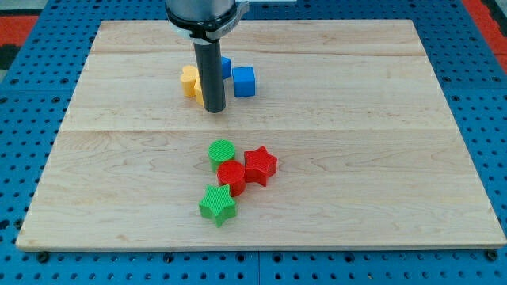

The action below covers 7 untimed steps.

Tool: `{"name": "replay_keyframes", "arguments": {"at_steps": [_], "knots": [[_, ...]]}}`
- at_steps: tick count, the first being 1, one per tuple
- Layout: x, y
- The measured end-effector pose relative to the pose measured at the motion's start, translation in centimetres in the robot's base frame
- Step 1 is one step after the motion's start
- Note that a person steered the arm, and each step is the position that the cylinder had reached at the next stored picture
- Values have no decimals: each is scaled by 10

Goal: Move the blue cube towards top right

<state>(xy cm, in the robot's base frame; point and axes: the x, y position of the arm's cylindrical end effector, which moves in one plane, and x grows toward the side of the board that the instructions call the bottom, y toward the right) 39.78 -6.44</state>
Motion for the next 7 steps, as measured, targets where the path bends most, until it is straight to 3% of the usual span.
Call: {"name": "replay_keyframes", "arguments": {"at_steps": [1,3,5,6,7], "knots": [[-34,8],[-49,84],[-94,141],[-73,160],[-81,180]]}}
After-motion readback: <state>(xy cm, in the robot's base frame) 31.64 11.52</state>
